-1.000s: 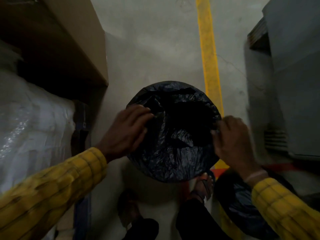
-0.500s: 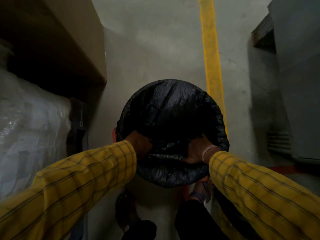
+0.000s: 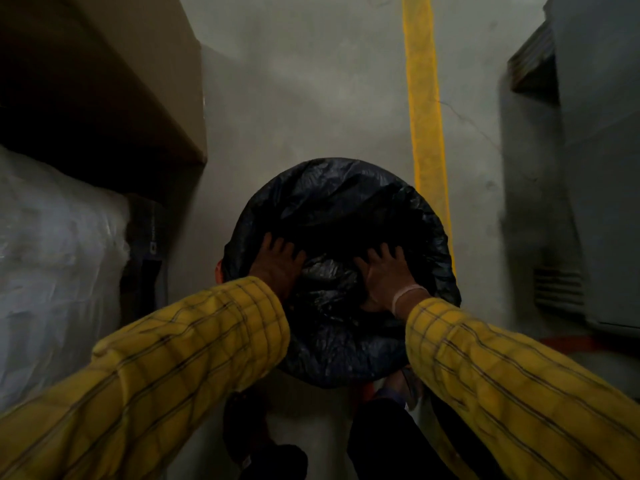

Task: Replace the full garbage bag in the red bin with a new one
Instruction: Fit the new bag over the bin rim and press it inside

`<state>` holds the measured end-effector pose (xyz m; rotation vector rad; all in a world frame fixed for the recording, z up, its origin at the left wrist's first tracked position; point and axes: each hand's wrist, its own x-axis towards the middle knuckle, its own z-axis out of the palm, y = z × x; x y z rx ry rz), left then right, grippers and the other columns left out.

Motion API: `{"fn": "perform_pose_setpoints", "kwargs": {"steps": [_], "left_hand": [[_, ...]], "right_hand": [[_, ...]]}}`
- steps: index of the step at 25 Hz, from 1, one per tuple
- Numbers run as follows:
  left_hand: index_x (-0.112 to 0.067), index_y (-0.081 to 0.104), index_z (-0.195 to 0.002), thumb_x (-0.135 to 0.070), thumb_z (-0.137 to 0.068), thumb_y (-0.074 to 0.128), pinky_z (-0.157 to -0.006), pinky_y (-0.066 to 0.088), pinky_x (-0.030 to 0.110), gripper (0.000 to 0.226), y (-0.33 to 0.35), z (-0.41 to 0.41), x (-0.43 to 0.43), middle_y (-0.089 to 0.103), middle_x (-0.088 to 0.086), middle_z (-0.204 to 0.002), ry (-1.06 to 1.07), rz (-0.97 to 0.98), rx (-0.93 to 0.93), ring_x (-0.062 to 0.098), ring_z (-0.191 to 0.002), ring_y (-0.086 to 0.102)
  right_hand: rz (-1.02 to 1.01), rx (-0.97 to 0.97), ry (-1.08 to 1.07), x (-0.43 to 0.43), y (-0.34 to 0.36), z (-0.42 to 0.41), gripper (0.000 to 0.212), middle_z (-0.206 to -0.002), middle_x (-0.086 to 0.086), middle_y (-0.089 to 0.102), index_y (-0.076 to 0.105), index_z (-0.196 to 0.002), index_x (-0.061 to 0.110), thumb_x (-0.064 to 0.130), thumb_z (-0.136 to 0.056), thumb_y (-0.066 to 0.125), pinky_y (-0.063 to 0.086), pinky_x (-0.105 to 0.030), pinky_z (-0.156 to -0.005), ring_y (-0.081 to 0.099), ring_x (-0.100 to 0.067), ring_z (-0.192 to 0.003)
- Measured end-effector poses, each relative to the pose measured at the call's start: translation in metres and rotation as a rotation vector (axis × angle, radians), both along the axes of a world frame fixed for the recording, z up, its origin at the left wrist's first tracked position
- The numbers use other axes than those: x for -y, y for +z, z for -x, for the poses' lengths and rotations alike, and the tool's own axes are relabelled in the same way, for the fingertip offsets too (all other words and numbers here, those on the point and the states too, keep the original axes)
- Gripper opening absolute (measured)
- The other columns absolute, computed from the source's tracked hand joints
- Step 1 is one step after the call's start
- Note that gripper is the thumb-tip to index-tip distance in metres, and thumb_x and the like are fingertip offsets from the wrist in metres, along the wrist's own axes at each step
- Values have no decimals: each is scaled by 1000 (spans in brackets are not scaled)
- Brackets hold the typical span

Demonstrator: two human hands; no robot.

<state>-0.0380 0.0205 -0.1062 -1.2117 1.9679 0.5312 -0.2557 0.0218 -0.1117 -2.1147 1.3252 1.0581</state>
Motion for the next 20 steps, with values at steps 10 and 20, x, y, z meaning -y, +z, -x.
{"fn": "perform_pose_setpoints", "kwargs": {"steps": [10,20], "left_hand": [[-18,33,-152,-56,-96,43,-123,3,59,68,-27,9,-36,33,14,-157,-59,-140,-61,38,-148,21],[-20,15,-158,-51,-98,44,-123,9,54,74,-26,2,-25,21,16,-163,-43,-42,-91,41,-150,14]], "right_hand": [[-185,-54,-53,-44,-14,10,87,-169,-9,6,13,-160,26,74,-89,32,-6,-65,-119,-14,-38,-153],[-199,-64,-189,-32,-23,-4,90,-168,-7,10,15,-159,30,78,-85,35,-3,-61,-121,-4,-36,-155]]}}
